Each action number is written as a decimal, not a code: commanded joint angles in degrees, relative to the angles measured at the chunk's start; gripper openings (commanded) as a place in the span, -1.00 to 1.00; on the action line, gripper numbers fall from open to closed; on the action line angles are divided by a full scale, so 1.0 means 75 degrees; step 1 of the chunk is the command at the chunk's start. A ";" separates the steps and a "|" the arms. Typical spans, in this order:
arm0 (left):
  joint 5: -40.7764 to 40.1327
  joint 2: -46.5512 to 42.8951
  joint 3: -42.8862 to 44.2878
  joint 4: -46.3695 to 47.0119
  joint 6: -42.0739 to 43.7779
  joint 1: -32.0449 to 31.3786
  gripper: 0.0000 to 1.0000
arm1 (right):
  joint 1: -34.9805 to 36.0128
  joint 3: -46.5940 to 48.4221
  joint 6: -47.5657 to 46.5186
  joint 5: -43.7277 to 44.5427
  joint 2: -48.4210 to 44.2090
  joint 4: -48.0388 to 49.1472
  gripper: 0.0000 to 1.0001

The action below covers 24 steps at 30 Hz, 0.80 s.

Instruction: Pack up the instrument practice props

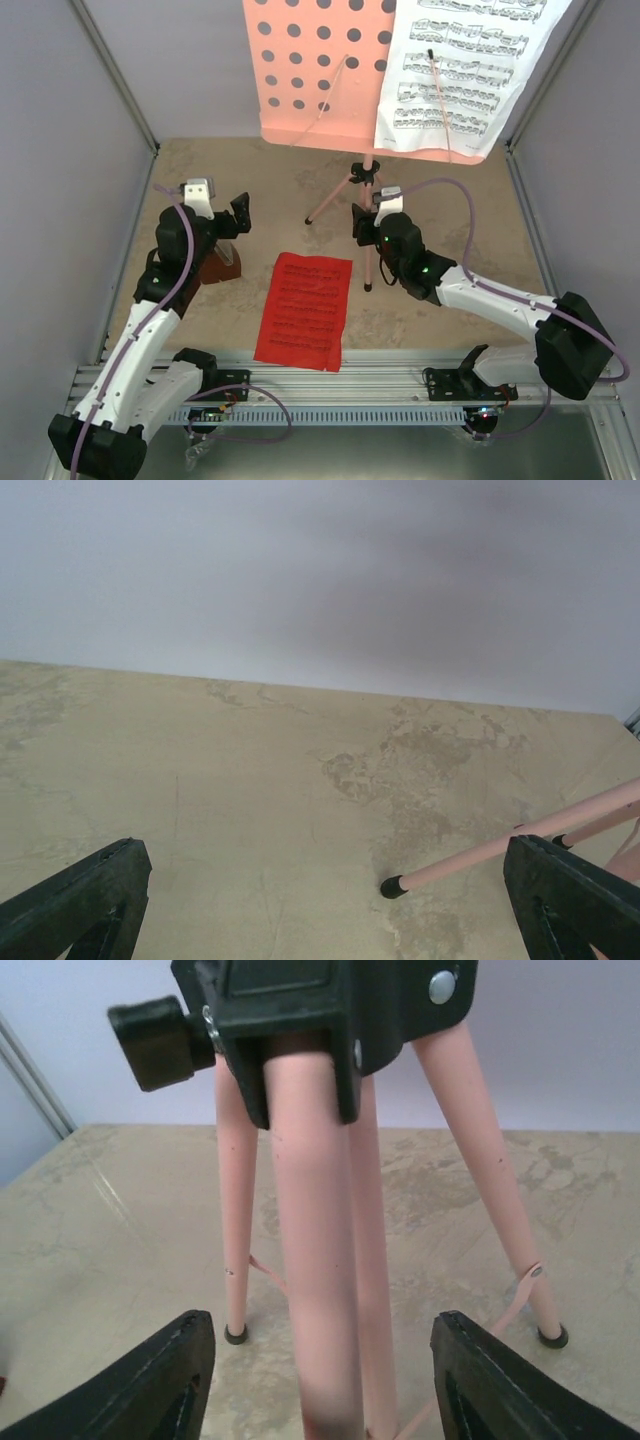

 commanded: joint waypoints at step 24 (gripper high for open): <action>0.3112 0.0685 0.4603 -0.1332 -0.2263 -0.1505 0.66 | 0.0000 0.0856 -0.0362 -0.5591 -0.3940 -0.5384 0.46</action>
